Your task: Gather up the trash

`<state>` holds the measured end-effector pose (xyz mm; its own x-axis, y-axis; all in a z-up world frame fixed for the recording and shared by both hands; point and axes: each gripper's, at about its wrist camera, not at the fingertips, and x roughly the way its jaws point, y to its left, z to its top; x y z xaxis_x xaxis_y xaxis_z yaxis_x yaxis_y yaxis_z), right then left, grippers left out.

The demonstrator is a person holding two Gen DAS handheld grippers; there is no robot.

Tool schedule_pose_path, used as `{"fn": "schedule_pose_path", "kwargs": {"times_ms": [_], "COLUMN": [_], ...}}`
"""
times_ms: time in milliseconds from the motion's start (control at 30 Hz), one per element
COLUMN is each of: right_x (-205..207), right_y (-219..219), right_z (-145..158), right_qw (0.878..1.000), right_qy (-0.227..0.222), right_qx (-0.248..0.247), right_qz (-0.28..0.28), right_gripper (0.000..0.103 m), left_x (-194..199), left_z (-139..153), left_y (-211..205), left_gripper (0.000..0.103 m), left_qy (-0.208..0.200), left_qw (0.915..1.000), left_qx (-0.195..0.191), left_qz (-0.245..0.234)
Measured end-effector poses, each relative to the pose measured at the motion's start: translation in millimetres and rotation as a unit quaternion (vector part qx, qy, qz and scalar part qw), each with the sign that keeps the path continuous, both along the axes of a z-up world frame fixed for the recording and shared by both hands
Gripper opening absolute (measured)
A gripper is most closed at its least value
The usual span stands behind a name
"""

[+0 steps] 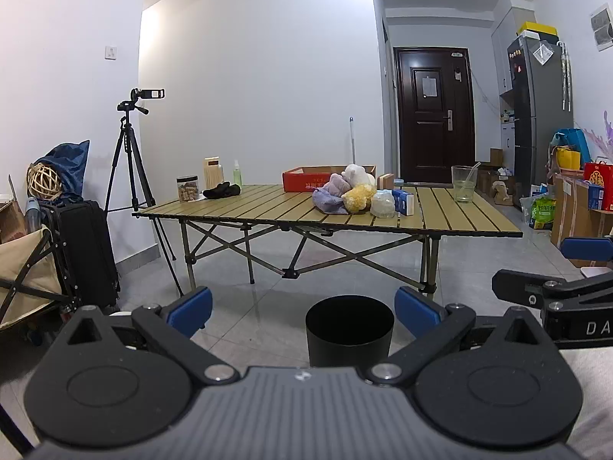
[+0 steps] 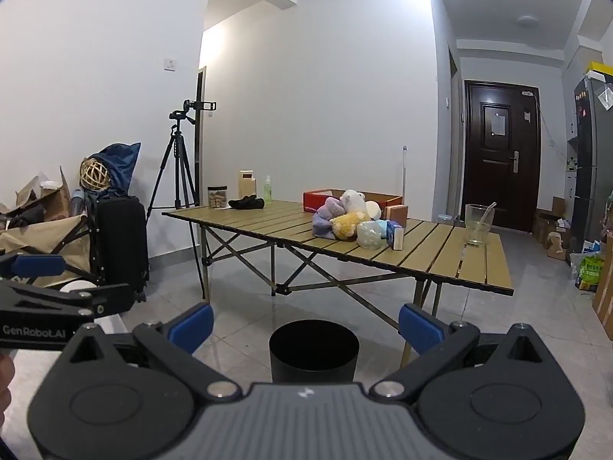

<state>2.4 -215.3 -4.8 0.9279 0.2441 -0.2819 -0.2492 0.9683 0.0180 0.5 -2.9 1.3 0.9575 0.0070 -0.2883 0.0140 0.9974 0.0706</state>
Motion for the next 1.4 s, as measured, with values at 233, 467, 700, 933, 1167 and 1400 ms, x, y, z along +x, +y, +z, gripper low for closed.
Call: {"fn": "schedule_pose_path", "kwargs": {"times_ms": [233,467,700,933,1167,1400], "right_x": [-0.5,-3.0,-2.6,-2.6,-2.0,-2.2], "right_y": [-0.4,-3.0,-3.6,-2.0,-0.7,-1.3], "right_z": [1.5,2.4,2.7,2.9,2.6,2.2], "right_qw": [1.000,1.000,1.000,1.000,1.000,1.000], "right_qy": [-0.001,-0.004,-0.003,-0.005,-0.006,-0.006], "right_qx": [0.005,0.014,0.014,0.011,0.009,0.008], "right_qz": [0.002,0.006,0.007,0.003,0.006,0.006], "right_gripper": [0.103,0.103,0.103,0.103,0.103,0.103], "left_x": [0.3,0.4,1.0,1.1,1.0,0.8], "left_z": [-0.1,0.3,0.6,0.8,0.5,0.1], "left_y": [-0.7,-0.5,0.0,0.2,0.0,-0.2], "left_gripper": [0.103,0.103,0.103,0.103,0.103,0.103], "left_qy": [0.000,0.000,0.000,0.000,0.001,0.000], "left_qw": [1.0000,1.0000,1.0000,1.0000,1.0000,1.0000], "left_qx": [0.000,0.000,0.000,0.000,0.000,0.000], "left_qz": [0.000,0.000,0.000,0.000,0.000,0.000]}}
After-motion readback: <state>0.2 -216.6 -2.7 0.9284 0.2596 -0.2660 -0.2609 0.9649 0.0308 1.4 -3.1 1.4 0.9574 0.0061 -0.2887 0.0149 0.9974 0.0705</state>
